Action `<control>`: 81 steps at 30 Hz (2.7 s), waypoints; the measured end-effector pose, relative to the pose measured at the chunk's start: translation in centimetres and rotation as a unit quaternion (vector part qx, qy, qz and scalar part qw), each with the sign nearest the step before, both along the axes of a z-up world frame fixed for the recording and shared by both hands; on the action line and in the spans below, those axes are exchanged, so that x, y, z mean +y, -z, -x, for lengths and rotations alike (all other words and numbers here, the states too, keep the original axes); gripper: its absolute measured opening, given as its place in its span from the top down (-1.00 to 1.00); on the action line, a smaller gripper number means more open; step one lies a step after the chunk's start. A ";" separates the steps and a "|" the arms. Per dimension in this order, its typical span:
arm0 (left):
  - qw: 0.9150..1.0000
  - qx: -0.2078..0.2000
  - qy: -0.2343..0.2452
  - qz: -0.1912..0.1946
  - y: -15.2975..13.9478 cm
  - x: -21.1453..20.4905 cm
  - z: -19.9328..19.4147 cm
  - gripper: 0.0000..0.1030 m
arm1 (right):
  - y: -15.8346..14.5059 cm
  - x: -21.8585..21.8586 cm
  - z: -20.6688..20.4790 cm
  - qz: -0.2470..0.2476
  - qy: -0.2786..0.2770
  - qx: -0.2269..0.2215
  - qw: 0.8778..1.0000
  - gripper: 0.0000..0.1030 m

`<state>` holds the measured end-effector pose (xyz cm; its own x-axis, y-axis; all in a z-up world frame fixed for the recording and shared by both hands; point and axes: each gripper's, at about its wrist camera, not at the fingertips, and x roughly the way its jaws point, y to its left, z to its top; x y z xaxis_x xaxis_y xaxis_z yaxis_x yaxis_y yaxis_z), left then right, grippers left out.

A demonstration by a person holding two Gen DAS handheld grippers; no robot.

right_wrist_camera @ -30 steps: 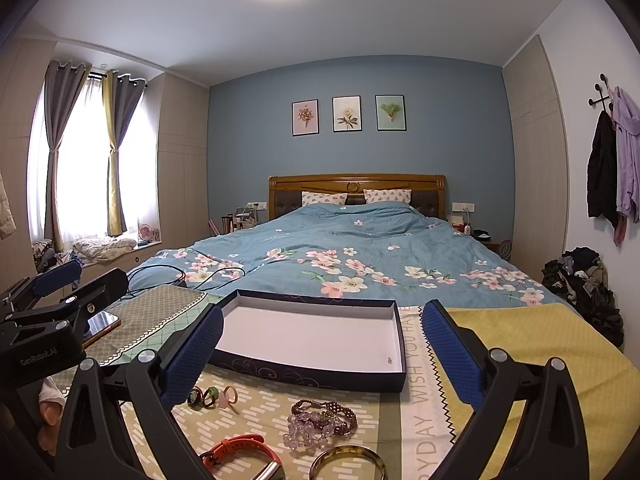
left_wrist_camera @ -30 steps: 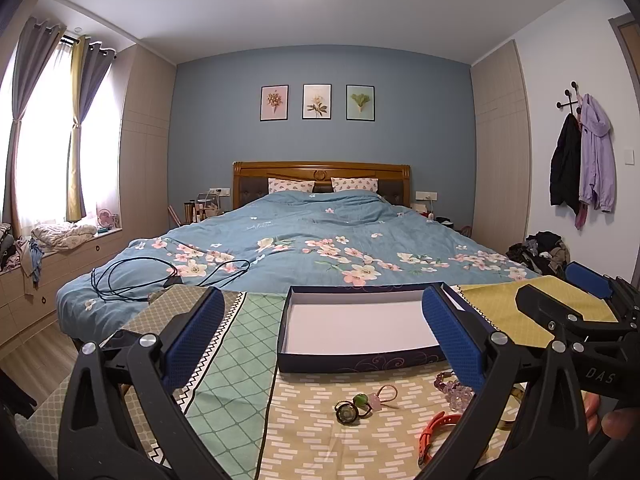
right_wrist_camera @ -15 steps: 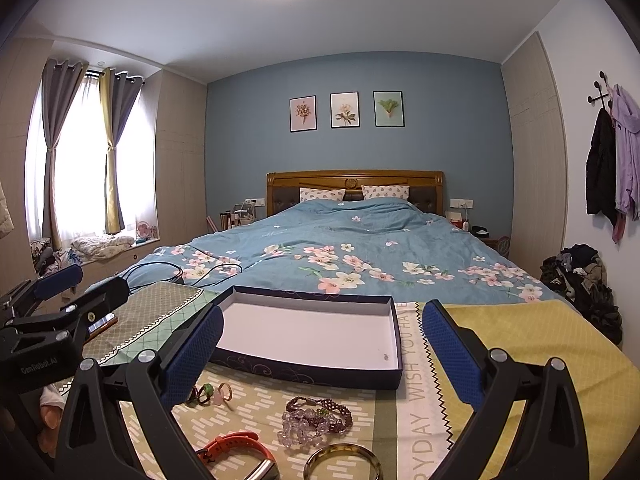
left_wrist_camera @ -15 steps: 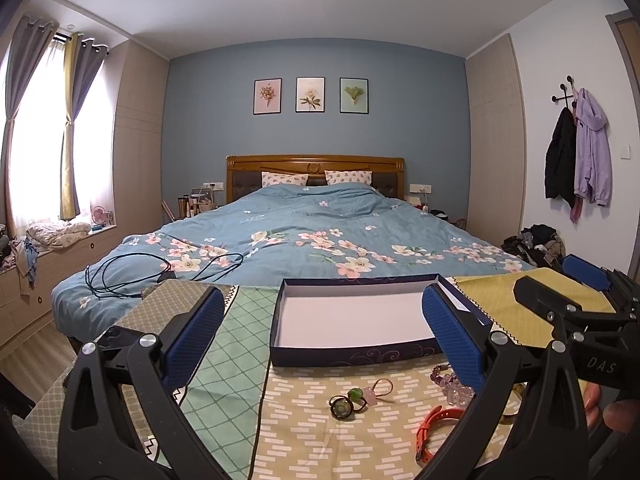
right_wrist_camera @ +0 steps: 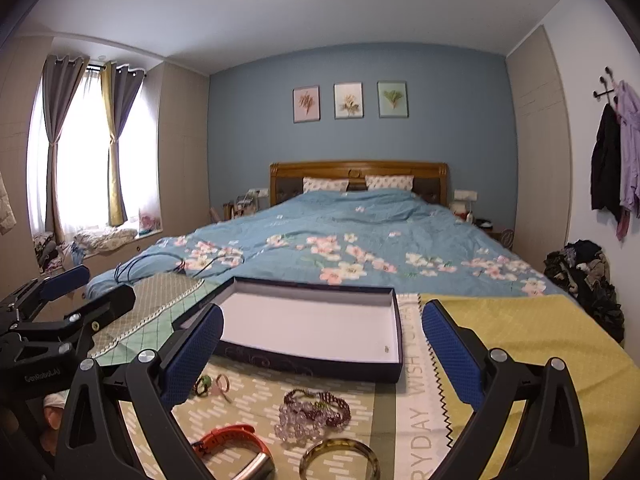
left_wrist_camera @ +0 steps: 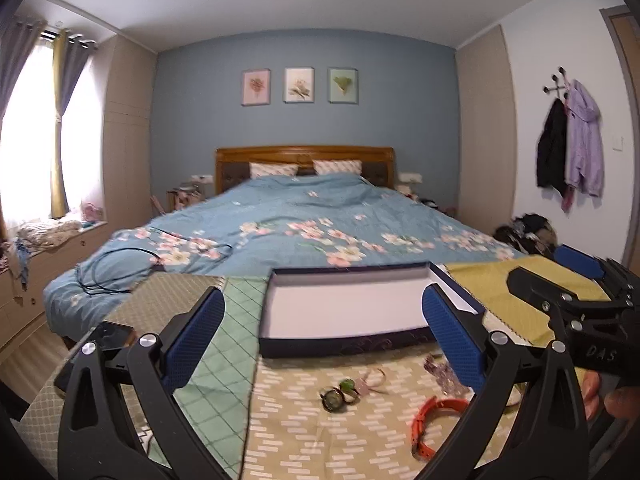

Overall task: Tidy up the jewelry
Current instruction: 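Grasp the orange watch band with the left tool while the right tool grasps the tortoiseshell bangle, then carry the watch band and bangle into the white tray and open both tools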

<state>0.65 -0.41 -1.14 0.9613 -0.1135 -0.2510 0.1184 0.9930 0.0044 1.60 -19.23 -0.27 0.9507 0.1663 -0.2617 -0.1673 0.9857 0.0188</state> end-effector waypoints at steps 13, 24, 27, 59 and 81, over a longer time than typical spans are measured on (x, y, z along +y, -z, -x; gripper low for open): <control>0.977 0.159 0.122 -0.073 6.0 -4.2 -3.3 -0.66 | 4.4 -2.9 -2.3 0.046 -0.037 0.176 0.983 -0.45; 0.947 0.258 0.181 -0.068 8.9 -5.0 -4.6 0.05 | 8.2 -4.0 -4.1 0.036 -0.071 0.288 0.954 0.46; 0.938 0.281 0.192 -0.060 9.6 -5.1 -5.2 0.23 | 8.4 -4.1 -4.4 0.037 -0.077 0.297 0.951 0.47; 0.960 0.198 0.173 -0.099 0.5 -2.7 -14.3 0.80 | 1.2 -3.1 -15.8 -0.013 -0.106 0.210 0.972 0.88; 0.938 0.269 0.165 -0.145 4.6 -4.3 -31.6 0.78 | 5.6 -0.5 -28.9 -0.006 -0.057 0.303 0.951 0.88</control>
